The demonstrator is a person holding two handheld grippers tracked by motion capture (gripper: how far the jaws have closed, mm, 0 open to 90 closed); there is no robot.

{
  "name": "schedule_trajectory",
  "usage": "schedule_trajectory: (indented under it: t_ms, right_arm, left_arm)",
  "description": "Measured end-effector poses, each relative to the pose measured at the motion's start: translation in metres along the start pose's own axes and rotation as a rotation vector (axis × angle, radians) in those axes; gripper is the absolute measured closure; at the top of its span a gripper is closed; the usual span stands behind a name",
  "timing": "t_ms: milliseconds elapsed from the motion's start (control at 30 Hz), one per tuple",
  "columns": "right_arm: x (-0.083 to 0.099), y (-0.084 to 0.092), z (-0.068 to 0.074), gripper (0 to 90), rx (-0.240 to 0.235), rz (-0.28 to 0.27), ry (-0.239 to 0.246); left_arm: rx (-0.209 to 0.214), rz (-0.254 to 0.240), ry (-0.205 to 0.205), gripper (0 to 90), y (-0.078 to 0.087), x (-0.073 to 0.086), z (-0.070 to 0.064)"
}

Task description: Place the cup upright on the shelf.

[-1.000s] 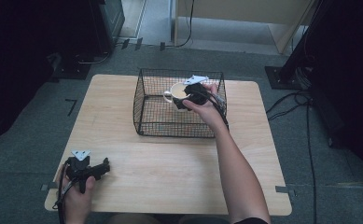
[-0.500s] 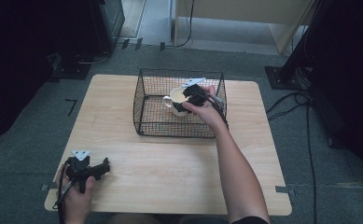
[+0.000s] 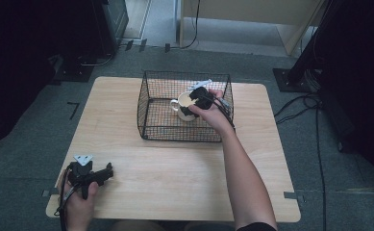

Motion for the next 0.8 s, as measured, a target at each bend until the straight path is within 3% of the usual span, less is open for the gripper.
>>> schedule_trajectory:
  t_ms: [67, 100, 133, 433, 633, 800]
  right_arm:
    - [-0.001, 0.001, 0.0, 7.4, 0.005, -0.002, -0.004]
    - [-0.002, 0.004, -0.001, 0.7, 0.006, -0.011, -0.011]
    - [-0.003, 0.005, -0.003, 0.0, 0.014, -0.017, -0.016]
    - [-0.013, 0.018, -0.008, 0.0, 0.035, -0.091, -0.014]
    - [-0.026, 0.035, -0.006, 0.0, 0.032, -0.17, 0.001]
    - [-0.032, 0.049, 0.001, 0.0, 0.018, -0.193, 0.018]
  left_arm:
    - [0.0, 0.0, 0.0, 1.8, 0.0, 0.0, 0.0]
    - [0.0, 0.0, 0.0, 1.8, 0.0, 0.0, 0.0]
    - [0.0, 0.0, 0.0, 1.8, 0.0, 0.0, 0.0]
    - [0.0, 0.0, 0.0, 1.8, 0.0, 0.0, 0.0]
    - [0.0, 0.0, 0.0, 1.8, 0.0, 0.0, 0.0]
    - [0.001, 0.001, 0.0, 1.8, 0.0, 0.0, 0.0]
Point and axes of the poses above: each handheld gripper's, and its own axes: y roughly backward along the jaws, x roughly out of its underside, z roughly to its left, the point moved 9 cm from there along -y, roughly forward along the jaws, and after that the axes turned 1 degree about -z, right-handed, at the moved point
